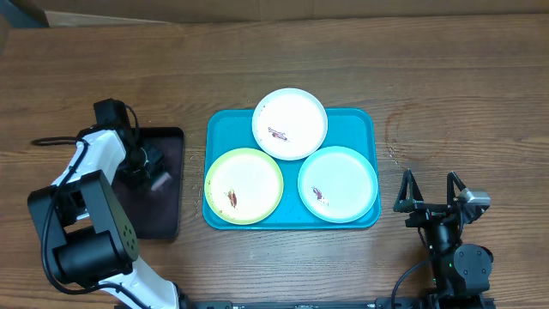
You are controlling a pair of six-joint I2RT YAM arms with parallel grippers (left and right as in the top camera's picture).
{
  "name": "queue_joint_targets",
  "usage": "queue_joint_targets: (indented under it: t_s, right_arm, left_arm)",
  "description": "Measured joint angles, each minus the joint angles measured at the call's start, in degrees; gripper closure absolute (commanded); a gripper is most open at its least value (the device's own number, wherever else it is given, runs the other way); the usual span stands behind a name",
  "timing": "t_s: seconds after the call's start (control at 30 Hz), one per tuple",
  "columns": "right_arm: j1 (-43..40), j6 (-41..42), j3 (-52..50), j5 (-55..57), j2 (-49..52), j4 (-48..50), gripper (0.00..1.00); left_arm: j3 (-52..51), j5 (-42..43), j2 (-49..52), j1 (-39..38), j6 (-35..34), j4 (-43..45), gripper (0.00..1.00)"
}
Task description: Clean dirty plates on tray and stack at the side
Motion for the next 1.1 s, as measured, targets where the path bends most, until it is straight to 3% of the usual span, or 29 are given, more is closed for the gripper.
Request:
queue_joint_targets:
  t_s: [0.13, 0.3, 0.37, 0.4, 0.5, 0.53, 0.57, 0.6, 0.63, 0.77, 1.03, 1.07, 1.1]
  right_arm:
    - [0.0, 0.0, 0.0, 0.0, 0.0, 0.0, 0.00]
    - [0.0, 0.0, 0.0, 0.0, 0.0, 0.0, 0.00]
    - [0.0, 0.0, 0.0, 0.0, 0.0, 0.0, 0.00]
    - [0.0, 0.0, 0.0, 0.0, 0.0, 0.0, 0.00]
    - [0.0, 0.0, 0.0, 0.0, 0.0, 0.0, 0.00]
    - [0.0, 0.0, 0.0, 0.0, 0.0, 0.0, 0.00]
    - [0.0, 0.0, 0.0, 0.0, 0.0, 0.0, 0.00]
    - [0.0, 0.0, 0.0, 0.0, 0.0, 0.0, 0.00]
    - [0.0, 0.0, 0.0, 0.0, 0.0, 0.0, 0.00]
    - [0.0, 0.0, 0.0, 0.0, 0.0, 0.0, 0.00]
    - [0.0, 0.0, 0.0, 0.0, 0.0, 0.0, 0.00]
    - [0.0, 0.0, 0.0, 0.0, 0.0, 0.0, 0.00]
    - [0.0, 0.0, 0.0, 0.0, 0.0, 0.0, 0.00]
  left_arm:
    - [0.0, -0.2, 0.0, 0.0, 0.0, -2.0, 0.02]
    - [-0.2, 0.4, 0.0, 0.1, 0.0, -5.0, 0.71]
    - [-0.2, 1.0, 0.0, 0.3, -0.2, -5.5, 0.90]
    - [-0.2, 1.6, 0.0, 0.4, 0.0, -5.5, 0.92]
    - [-0.2, 2.1, 0.0, 0.4, -0.2, -5.2, 0.86]
    - [-0.2, 2.2, 0.0, 0.4, -0.1, -5.1, 0.75]
    - [-0.2, 2.4, 0.0, 0.4, 0.2, -4.9, 0.49]
    - [-0.2, 3.2, 0.0, 0.4, -0.1, -4.1, 0.12]
    - [-0.2, 3.9, 0.0, 0.4, -0.2, -3.5, 0.00]
    - [0.1, 4.6, -0.5, -0.4, -0.3, -0.8, 0.00]
    - [-0.3, -1.5, -0.3, -0.3, -0.2, 5.2, 0.00]
    - [-0.4, -2.0, -0.3, -0.3, -0.2, 5.7, 0.08]
    - [-0.5, -2.3, -0.2, -0.3, -0.3, 6.1, 0.31]
